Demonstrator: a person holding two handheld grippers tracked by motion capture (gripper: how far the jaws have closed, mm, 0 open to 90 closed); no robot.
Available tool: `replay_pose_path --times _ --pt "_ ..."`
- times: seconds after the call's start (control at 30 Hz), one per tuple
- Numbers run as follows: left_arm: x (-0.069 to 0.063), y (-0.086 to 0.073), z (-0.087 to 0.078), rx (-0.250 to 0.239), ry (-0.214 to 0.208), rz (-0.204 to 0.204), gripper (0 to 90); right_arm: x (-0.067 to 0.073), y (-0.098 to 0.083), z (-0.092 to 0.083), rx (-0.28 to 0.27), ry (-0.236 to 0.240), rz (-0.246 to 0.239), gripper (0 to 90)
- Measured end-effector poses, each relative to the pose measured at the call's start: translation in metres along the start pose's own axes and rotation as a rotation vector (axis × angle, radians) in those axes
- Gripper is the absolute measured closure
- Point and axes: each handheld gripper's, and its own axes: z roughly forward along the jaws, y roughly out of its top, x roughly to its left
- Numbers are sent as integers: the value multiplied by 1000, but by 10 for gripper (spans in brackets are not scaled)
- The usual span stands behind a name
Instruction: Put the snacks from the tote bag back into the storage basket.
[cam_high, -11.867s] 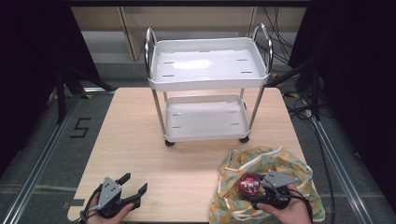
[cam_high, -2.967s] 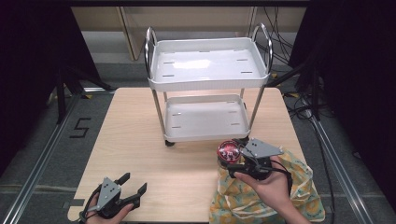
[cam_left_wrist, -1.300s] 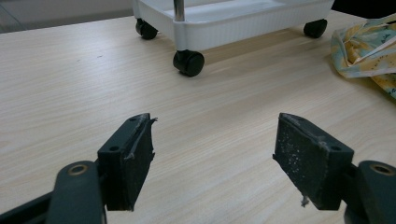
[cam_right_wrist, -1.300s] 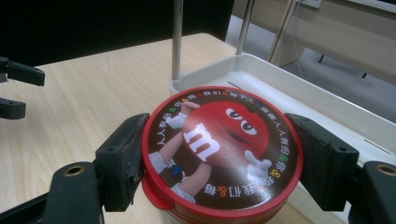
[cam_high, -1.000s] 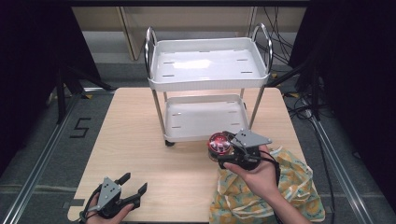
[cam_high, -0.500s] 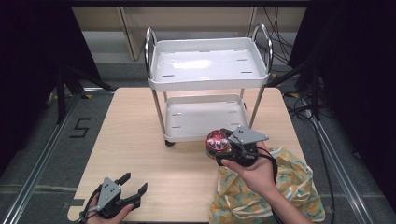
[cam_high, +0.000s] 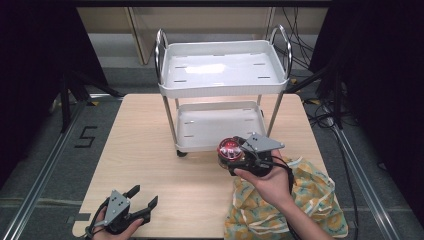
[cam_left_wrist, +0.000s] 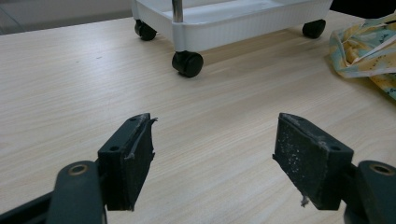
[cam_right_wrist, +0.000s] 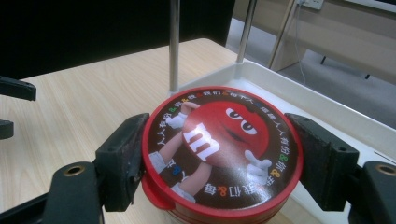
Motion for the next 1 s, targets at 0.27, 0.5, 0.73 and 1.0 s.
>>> replay_pose_path --times 0.27,0.5,0.73,1.0 --pt "0 0 0 0 0 -1 276 1 1 5 -14 -6 -3 268" --pt "0 0 0 -1 -1 0 276 0 2 8 -13 -11 -8 268" --pt "0 0 0 -4 -3 -2 276 0 4 10 0 7 8 268" --pt "0 0 1 -10 -4 -3 276 0 5 14 -13 1 2 268"
